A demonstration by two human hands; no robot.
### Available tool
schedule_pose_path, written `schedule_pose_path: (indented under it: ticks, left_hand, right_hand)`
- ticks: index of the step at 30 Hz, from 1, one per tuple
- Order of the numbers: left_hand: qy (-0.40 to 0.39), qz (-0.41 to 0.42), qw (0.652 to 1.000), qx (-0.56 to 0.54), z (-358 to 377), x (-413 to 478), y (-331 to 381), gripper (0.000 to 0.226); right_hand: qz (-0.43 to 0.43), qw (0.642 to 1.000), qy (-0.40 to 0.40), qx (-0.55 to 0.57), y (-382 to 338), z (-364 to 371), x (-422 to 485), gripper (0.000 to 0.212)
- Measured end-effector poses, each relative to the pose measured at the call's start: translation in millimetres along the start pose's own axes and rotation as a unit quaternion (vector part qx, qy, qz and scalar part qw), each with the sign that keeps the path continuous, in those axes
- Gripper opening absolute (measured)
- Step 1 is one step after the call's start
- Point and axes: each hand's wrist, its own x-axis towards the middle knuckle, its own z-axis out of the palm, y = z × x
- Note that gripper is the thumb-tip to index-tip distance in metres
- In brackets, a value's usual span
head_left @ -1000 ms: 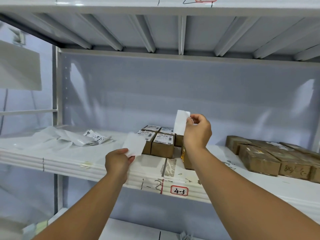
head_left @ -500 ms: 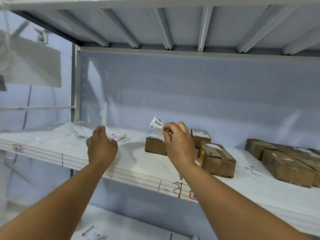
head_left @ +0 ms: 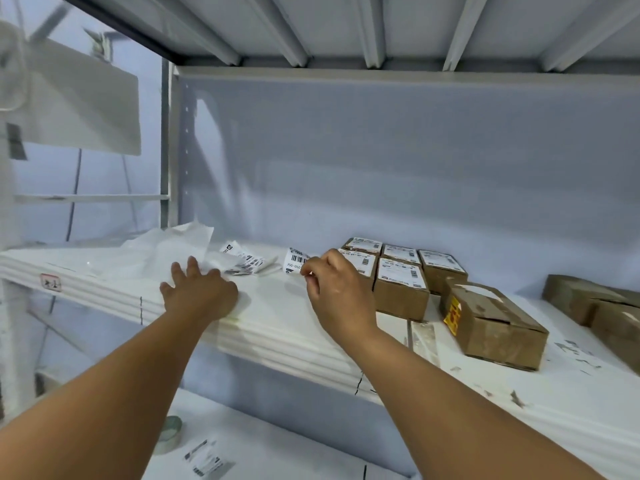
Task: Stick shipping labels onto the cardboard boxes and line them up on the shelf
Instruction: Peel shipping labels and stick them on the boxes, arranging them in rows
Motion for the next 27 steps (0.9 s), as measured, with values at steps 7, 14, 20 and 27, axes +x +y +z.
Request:
schedule_pose_path:
  ticks: [7, 14, 20, 27]
  left_hand:
    - [0.097, 0.02, 0.995, -0.002, 1.3, -7.4, 3.2, 0.055]
    - [0.172, 0.237, 0.916, -0.275, 1.2, -45.6, 36.6, 0.023]
    - [-0.164, 0.13, 0.673, -0.709, -21.7, -120.3, 98.7, 0.009]
    - [-0.209, 0.137, 0.63, -0.735, -37.7, -160.4, 140.7, 0.005]
  right_hand:
    - [-0.018, 0.999, 0.047, 0.001, 1.0, 14.0, -3.0, 0.009]
    - [-0.023, 0.995, 0.078, -0.049, -1.3, -23.6, -4.7, 0.022]
    - [-0.05, 0.987, 0.119, -0.1, 9.9, -68.7, -9.6, 0.014]
    - [-0.057, 0.982, 0.102, -0.147, 40.0, -122.6, -25.4, 0.009]
